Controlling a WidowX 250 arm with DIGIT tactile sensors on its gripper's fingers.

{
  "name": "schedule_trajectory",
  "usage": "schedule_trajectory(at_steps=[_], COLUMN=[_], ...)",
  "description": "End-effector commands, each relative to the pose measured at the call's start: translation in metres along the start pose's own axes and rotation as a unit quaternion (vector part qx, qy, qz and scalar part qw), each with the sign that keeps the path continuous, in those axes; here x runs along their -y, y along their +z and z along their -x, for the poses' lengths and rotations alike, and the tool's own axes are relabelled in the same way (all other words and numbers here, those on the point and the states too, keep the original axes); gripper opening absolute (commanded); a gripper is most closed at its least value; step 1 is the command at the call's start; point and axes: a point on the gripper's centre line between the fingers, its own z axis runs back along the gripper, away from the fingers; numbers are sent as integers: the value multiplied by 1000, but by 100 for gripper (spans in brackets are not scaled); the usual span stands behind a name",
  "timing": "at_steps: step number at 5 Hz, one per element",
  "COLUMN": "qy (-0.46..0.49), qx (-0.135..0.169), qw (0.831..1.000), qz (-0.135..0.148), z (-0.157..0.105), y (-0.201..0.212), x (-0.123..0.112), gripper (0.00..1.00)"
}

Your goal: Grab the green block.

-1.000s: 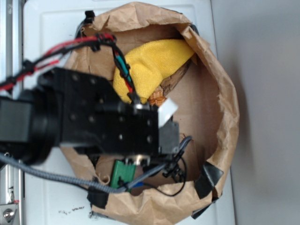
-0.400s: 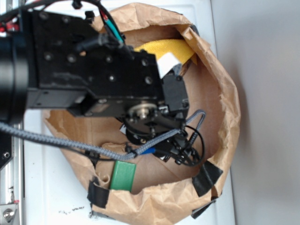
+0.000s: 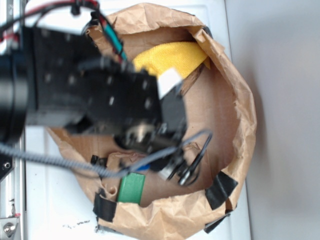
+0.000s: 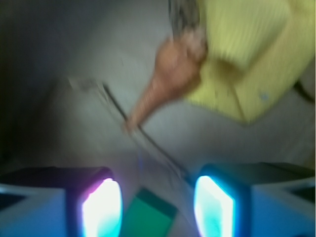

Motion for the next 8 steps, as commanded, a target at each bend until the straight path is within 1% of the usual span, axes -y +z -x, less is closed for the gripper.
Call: schedule_trajectory(at_steps=[1, 2, 3, 4, 5, 6, 7, 8], qy=[-37, -44, 26, 67, 63, 74, 76, 65], qx=[18, 17, 3, 0, 14, 14, 16, 30], qw=[999, 999, 999, 997, 997, 996, 996, 997], qz=[2, -4, 23, 36, 42, 49, 38, 33], z=[16, 29, 37, 36, 36, 33, 36, 45], y=[-4, -12, -13, -14, -16, -12, -20, -36], x=[-15, -19, -14, -4, 2, 10, 20, 26], gripper=[100, 100, 100, 100, 100, 100, 100, 100])
